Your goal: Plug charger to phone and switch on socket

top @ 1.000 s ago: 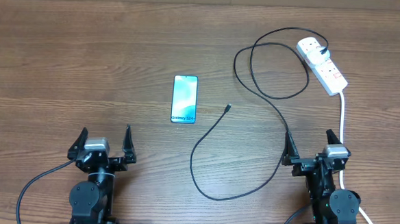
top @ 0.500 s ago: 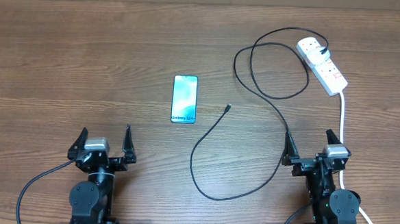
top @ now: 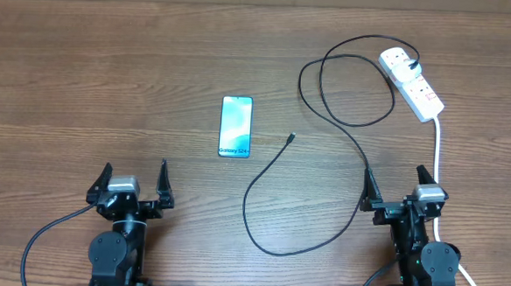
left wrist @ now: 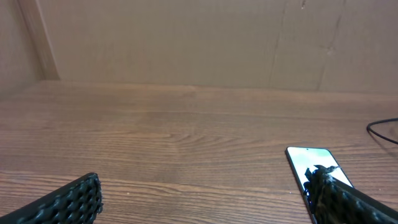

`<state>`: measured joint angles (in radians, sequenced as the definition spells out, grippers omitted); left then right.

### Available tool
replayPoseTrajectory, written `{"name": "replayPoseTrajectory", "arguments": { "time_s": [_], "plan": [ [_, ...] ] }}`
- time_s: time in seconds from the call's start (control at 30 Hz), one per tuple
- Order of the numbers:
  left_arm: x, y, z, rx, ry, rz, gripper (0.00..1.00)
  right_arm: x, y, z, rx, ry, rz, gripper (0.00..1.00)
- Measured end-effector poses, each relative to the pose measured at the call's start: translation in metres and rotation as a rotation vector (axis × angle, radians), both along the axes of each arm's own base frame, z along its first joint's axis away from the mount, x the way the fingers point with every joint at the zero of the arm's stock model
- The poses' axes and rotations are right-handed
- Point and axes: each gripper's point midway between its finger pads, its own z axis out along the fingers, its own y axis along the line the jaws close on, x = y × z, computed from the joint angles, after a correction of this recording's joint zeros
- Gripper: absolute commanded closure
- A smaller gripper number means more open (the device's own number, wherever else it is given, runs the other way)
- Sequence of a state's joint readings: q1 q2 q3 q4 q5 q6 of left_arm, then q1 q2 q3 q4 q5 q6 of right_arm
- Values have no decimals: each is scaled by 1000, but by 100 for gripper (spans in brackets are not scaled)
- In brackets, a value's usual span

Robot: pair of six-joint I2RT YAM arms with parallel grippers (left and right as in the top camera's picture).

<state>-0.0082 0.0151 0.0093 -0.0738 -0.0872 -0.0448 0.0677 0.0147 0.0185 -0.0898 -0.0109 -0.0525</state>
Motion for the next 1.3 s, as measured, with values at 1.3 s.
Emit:
{"name": "replayPoseTrajectory", "arguments": {
  "time_s": [1.3],
  "plan": [
    [-66,-101,150,5,-646,-651,0,0,0,0,-1,0,0,0]
  ]
}}
